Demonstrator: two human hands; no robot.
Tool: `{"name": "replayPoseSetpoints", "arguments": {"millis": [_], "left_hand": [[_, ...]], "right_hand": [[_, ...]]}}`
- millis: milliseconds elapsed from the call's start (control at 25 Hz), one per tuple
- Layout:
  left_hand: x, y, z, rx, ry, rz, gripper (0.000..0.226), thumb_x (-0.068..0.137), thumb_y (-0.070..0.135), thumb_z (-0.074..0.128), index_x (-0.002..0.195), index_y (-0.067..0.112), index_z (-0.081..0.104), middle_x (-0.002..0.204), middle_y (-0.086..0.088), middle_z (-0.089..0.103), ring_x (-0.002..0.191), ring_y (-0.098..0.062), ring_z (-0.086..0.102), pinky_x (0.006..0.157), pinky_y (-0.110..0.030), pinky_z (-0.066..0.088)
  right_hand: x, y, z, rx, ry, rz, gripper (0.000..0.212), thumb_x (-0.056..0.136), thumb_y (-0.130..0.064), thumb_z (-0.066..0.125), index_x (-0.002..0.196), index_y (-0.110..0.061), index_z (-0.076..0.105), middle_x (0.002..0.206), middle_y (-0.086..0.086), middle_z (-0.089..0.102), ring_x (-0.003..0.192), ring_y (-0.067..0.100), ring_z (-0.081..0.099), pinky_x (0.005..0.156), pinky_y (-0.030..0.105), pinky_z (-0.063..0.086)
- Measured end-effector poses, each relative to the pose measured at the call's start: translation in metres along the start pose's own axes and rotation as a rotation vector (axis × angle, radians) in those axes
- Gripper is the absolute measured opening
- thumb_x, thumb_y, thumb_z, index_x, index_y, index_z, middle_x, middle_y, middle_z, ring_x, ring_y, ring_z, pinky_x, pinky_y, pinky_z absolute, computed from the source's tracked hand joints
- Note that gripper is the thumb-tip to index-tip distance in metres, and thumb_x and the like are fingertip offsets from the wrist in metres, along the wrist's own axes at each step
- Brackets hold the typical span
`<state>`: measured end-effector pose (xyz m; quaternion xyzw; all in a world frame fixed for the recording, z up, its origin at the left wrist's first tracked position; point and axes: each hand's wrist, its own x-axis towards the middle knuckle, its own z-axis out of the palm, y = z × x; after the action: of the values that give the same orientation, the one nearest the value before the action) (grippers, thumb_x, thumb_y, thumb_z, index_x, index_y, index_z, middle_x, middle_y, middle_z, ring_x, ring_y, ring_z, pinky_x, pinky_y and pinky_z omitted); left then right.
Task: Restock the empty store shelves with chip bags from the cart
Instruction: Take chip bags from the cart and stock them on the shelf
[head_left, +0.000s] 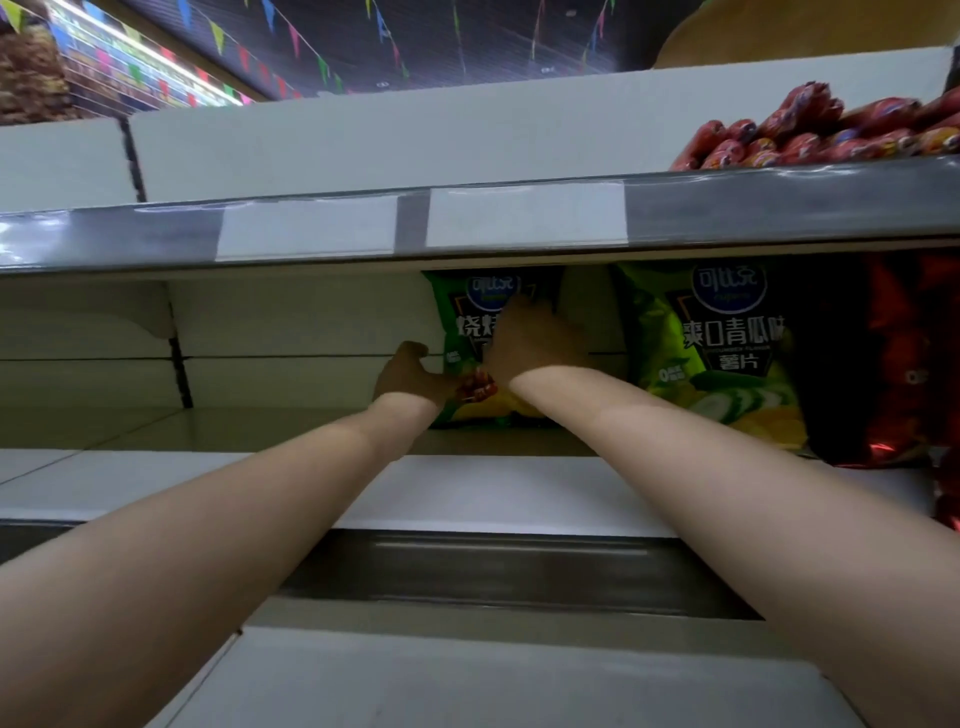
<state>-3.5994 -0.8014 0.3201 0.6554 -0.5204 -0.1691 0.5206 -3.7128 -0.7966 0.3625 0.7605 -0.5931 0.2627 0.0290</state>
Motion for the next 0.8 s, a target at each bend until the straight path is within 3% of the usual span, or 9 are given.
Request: {"name": "replayPoseSetpoints", "arguments": {"millis": [80, 120, 240, 320, 400, 520, 640, 800], "left_hand": [[-0.017, -0.001, -0.021, -0.054, 0.006, 0.033, 0.051, 0.087, 0.013, 0.063, 0.134, 0.01, 0.042, 0.137, -0.014, 0.047, 0.121, -0.029, 0.049, 0.09, -0.027, 0.041], [-0.025, -0.004, -0.035, -0.063, 0.021, 0.043, 0.045, 0.088, 0.011, 0.062, 0.129, 0.01, 0.046, 0.133, -0.013, 0.05, 0.118, -0.029, 0.05, 0.085, -0.026, 0.04], [-0.052, -0.018, -0.093, -0.025, 0.101, 0.11, 0.008, 0.09, 0.01, 0.055, 0.098, 0.011, 0.054, 0.103, -0.006, 0.059, 0.106, -0.027, 0.056, 0.074, -0.025, 0.036], [-0.069, -0.029, -0.136, 0.011, 0.168, 0.134, 0.016, 0.09, 0.006, 0.05, 0.079, 0.017, 0.045, 0.092, -0.006, 0.057, 0.102, -0.029, 0.056, 0.071, -0.025, 0.034], [-0.085, -0.047, -0.187, -0.013, 0.224, 0.102, 0.007, 0.089, 0.007, 0.052, 0.093, 0.013, 0.05, 0.1, -0.008, 0.059, 0.104, -0.027, 0.056, 0.076, -0.027, 0.038], [-0.105, -0.079, -0.266, -0.052, 0.3, 0.011, 0.027, 0.088, 0.015, 0.06, 0.113, 0.014, 0.051, 0.117, -0.004, 0.059, 0.108, -0.02, 0.056, 0.087, -0.031, 0.045], [-0.138, -0.117, -0.352, -0.049, 0.38, -0.061, 0.024, 0.087, 0.017, 0.062, 0.108, 0.021, 0.05, 0.115, -0.002, 0.057, 0.104, -0.017, 0.055, 0.081, -0.028, 0.041], [-0.193, -0.165, -0.458, -0.061, 0.53, -0.135, 0.013, 0.087, 0.01, 0.06, 0.084, 0.023, 0.057, 0.087, 0.004, 0.059, 0.086, -0.015, 0.054, 0.073, -0.024, 0.043]], "right_hand": [[-0.012, -0.025, -0.007, -0.032, 0.045, -0.036, 0.045, 0.095, -0.023, 0.047, 0.136, -0.006, 0.038, 0.136, 0.015, 0.043, 0.124, 0.031, 0.043, 0.1, 0.04, 0.038], [-0.021, -0.042, -0.011, 0.004, 0.025, -0.08, 0.042, 0.094, -0.026, 0.046, 0.133, -0.009, 0.042, 0.134, 0.014, 0.045, 0.123, 0.03, 0.044, 0.099, 0.038, 0.04], [-0.057, -0.104, -0.011, 0.109, -0.009, -0.264, 0.024, 0.092, -0.032, 0.046, 0.104, -0.013, 0.053, 0.113, 0.009, 0.056, 0.098, 0.027, 0.054, 0.071, 0.03, 0.041], [-0.077, -0.147, -0.006, 0.172, 0.01, -0.371, 0.019, 0.093, -0.03, 0.045, 0.086, -0.013, 0.049, 0.104, 0.009, 0.059, 0.084, 0.026, 0.052, 0.063, 0.029, 0.036], [-0.088, -0.195, 0.003, 0.279, -0.007, -0.415, 0.019, 0.092, -0.028, 0.047, 0.097, -0.012, 0.054, 0.108, 0.01, 0.061, 0.093, 0.03, 0.055, 0.068, 0.03, 0.038], [-0.101, -0.266, 0.019, 0.498, -0.065, -0.436, 0.022, 0.089, -0.024, 0.05, 0.102, -0.01, 0.06, 0.105, 0.007, 0.064, 0.09, 0.024, 0.054, 0.071, 0.028, 0.04], [-0.13, -0.346, 0.042, 0.744, -0.083, -0.48, 0.016, 0.088, -0.023, 0.051, 0.093, -0.013, 0.063, 0.095, 0.002, 0.064, 0.088, 0.019, 0.055, 0.072, 0.025, 0.039], [-0.188, -0.449, 0.074, 1.151, -0.218, -0.499, 0.019, 0.085, -0.013, 0.051, 0.07, -0.012, 0.063, 0.075, 0.004, 0.067, 0.077, 0.024, 0.062, 0.072, 0.035, 0.049]]}}
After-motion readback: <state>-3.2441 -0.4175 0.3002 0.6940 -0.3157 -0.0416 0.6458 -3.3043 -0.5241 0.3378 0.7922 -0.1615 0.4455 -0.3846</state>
